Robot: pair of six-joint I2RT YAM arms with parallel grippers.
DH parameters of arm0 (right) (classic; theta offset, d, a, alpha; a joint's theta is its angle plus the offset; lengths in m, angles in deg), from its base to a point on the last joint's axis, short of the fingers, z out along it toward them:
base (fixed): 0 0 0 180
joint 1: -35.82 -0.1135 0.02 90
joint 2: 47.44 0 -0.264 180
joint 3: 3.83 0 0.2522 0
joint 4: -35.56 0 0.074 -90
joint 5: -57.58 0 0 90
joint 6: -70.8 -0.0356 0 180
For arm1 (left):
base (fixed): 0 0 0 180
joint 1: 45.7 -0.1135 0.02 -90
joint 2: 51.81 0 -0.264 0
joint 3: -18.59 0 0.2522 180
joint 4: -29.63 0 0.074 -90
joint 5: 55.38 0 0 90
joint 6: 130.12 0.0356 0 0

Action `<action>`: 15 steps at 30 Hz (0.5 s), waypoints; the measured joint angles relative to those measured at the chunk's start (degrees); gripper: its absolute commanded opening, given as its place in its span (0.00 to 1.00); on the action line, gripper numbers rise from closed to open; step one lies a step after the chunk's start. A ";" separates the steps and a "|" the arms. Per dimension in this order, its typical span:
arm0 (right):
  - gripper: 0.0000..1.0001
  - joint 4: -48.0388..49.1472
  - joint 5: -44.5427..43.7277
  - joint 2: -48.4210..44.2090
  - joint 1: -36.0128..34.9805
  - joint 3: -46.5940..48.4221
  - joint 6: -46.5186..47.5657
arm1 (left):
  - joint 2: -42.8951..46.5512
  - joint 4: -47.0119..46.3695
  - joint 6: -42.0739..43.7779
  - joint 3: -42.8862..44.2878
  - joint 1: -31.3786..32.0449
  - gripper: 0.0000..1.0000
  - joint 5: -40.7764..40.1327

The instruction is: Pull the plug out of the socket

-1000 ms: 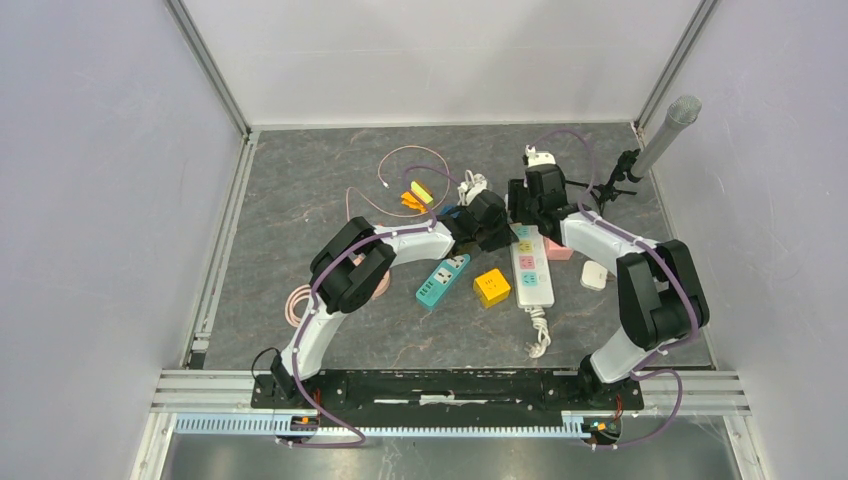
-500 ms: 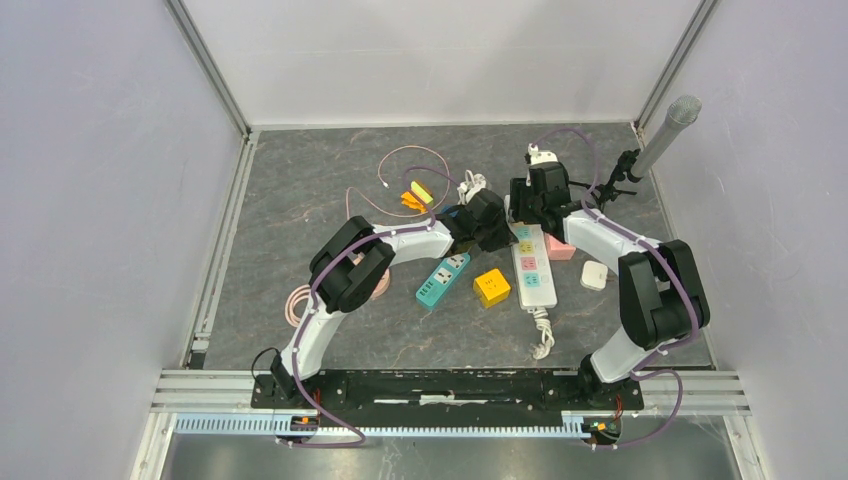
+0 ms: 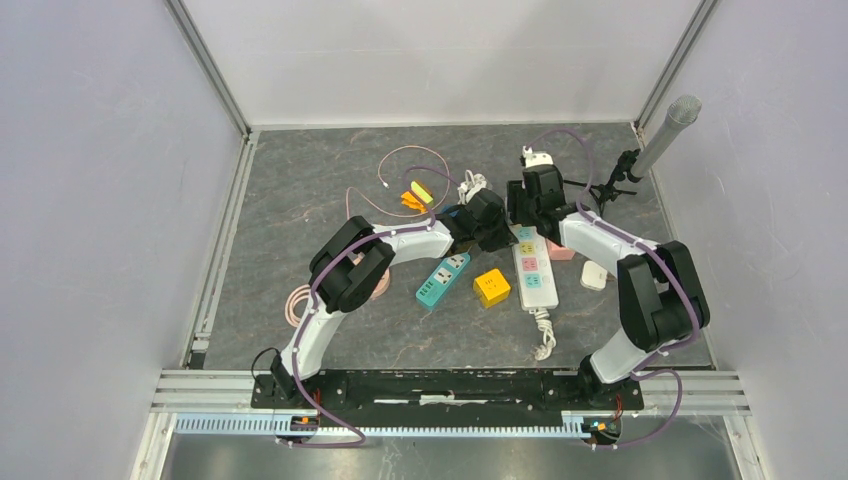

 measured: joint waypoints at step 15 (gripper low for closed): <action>0.00 1.18 1.84 -0.13 1.01 -0.68 0.24 | -0.07 -0.26 -0.66 0.00 0.02 0.21 0.00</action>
